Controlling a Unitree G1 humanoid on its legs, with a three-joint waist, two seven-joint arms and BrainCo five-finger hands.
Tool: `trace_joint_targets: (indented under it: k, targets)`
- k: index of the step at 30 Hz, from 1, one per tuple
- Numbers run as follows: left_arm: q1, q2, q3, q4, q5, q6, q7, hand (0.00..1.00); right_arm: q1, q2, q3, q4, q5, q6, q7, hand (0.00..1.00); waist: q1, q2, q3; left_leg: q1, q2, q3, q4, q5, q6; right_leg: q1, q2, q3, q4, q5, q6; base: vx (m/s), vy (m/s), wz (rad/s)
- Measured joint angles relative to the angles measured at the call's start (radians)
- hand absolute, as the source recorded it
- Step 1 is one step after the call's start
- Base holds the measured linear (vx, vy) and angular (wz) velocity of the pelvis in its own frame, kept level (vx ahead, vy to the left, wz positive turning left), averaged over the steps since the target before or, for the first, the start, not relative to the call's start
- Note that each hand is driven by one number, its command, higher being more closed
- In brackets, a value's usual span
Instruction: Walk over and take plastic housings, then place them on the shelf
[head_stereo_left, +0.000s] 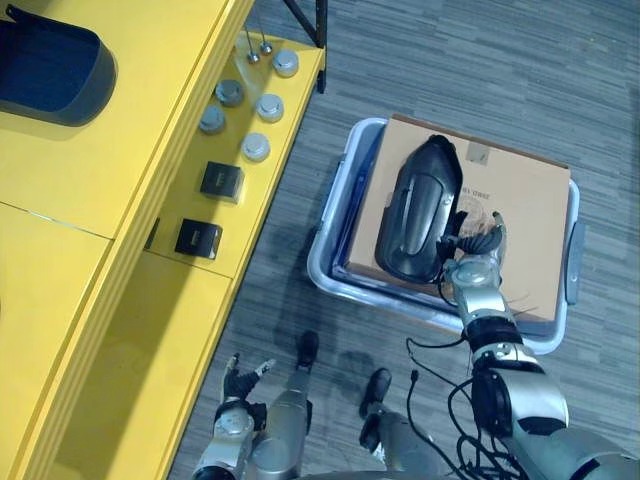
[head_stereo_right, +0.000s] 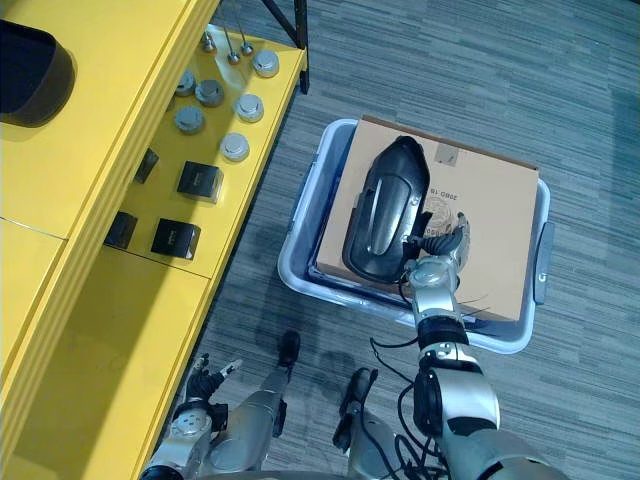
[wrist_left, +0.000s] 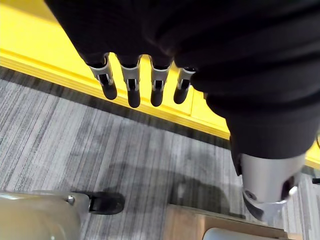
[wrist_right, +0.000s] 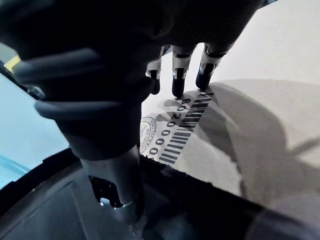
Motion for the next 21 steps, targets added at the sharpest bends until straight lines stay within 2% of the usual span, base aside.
trace_joint_targets:
  k: [5, 17, 21]
  targets:
    - [-0.041, 0.006, -0.005, 0.008, -0.019, -0.001, -0.001, 0.00, -0.052, 0.002, 0.006, 0.058, 0.000, -0.003, 0.032, 1.00, 0.022, -0.005, 0.003, -0.005, 0.010, 0.003, 0.000, 0.000, 0.000, -0.006, 0.012, 0.003, -0.001, -0.001, -0.003, 0.00, -0.008, -0.03]
    - [-0.046, 0.005, -0.028, 0.010, -0.041, 0.000, -0.003, 0.00, -0.089, 0.013, 0.060, 0.054, 0.050, -0.029, 0.068, 1.00, 0.022, -0.006, 0.005, 0.019, 0.013, 0.006, 0.002, 0.000, -0.001, 0.018, 0.013, 0.005, 0.000, -0.004, -0.007, 0.00, 0.001, 0.00]
    - [-0.042, 0.004, -0.028, 0.011, -0.041, 0.002, -0.004, 0.00, 0.021, 0.037, 0.079, -0.192, 0.060, -0.038, 0.065, 1.00, 0.021, -0.006, 0.005, 0.032, 0.015, 0.015, 0.000, -0.001, -0.001, 0.027, 0.013, 0.013, 0.000, -0.004, -0.007, -0.01, 0.008, -0.03]
